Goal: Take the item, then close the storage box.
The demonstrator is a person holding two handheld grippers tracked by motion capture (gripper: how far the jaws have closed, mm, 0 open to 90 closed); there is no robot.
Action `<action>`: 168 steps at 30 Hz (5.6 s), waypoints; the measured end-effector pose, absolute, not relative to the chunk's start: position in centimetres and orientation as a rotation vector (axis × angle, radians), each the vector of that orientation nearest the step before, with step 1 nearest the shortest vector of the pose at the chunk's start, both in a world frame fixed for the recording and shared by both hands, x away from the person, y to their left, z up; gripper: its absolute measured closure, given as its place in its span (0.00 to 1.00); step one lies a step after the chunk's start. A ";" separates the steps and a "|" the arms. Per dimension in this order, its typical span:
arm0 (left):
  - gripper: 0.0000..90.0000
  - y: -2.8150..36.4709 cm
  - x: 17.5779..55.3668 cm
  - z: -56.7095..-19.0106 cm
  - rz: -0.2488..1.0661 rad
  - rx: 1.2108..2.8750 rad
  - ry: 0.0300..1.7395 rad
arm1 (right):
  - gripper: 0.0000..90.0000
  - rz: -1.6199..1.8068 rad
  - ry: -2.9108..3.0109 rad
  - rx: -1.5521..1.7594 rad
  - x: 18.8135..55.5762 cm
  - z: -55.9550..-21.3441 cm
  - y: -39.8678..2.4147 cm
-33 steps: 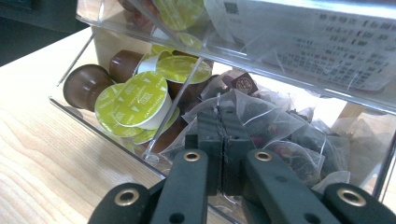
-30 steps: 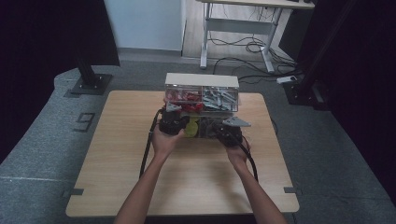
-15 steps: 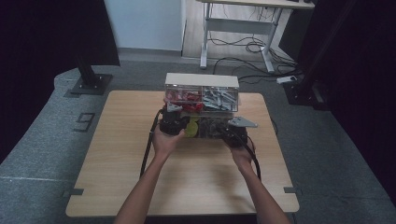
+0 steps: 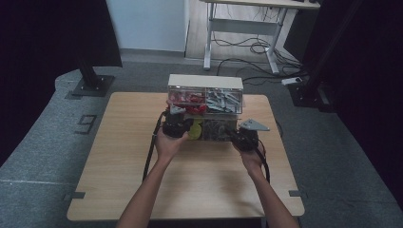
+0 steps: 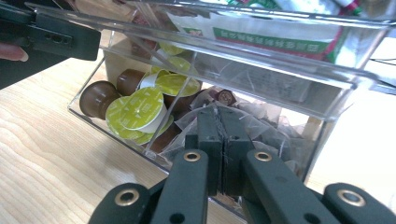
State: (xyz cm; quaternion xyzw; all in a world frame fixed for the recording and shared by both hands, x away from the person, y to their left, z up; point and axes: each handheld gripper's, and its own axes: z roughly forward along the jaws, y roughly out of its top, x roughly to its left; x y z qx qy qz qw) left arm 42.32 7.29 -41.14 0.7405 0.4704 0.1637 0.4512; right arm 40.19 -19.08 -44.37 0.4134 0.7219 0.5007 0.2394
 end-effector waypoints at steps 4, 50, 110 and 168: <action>1.00 7.2 42.3 -41.2 0.405 1.829 1.162 | 0.99 1.360 1.971 1.128 40.1 -44.1 -19.6; 1.00 6.9 42.3 -41.4 0.403 1.841 1.157 | 0.99 1.294 1.883 1.225 40.6 -43.8 -24.6; 1.00 6.5 42.2 -41.7 0.397 1.851 1.152 | 0.98 1.173 1.821 1.314 43.1 -44.0 -28.9; 1.00 6.7 41.6 -42.7 0.372 1.848 1.153 | 0.70 1.388 1.850 1.318 34.5 -49.2 -28.8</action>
